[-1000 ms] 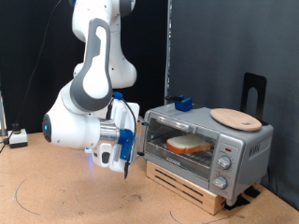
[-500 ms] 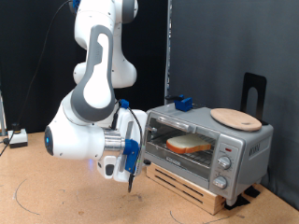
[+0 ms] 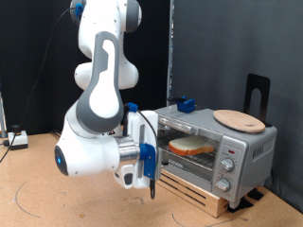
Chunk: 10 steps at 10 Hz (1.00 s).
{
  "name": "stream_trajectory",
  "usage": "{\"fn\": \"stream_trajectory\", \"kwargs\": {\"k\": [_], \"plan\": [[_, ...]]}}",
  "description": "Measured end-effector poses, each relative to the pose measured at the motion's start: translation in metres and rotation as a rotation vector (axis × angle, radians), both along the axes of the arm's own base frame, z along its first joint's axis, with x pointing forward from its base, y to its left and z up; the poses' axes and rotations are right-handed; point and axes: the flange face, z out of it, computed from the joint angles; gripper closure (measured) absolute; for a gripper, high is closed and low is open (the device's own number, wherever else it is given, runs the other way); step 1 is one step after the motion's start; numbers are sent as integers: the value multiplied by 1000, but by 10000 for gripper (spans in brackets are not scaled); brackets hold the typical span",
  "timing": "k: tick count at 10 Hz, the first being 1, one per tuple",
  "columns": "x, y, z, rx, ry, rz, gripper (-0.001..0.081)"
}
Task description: Make a piece of toast with the oven
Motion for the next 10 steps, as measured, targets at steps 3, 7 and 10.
{"fn": "stream_trajectory", "kwargs": {"k": [3, 7, 10], "plan": [[31, 11, -18, -56, -7, 7, -3], [65, 31, -53, -99, -32, 46, -3], [86, 49, -84, -103, -44, 41, -3]]}}
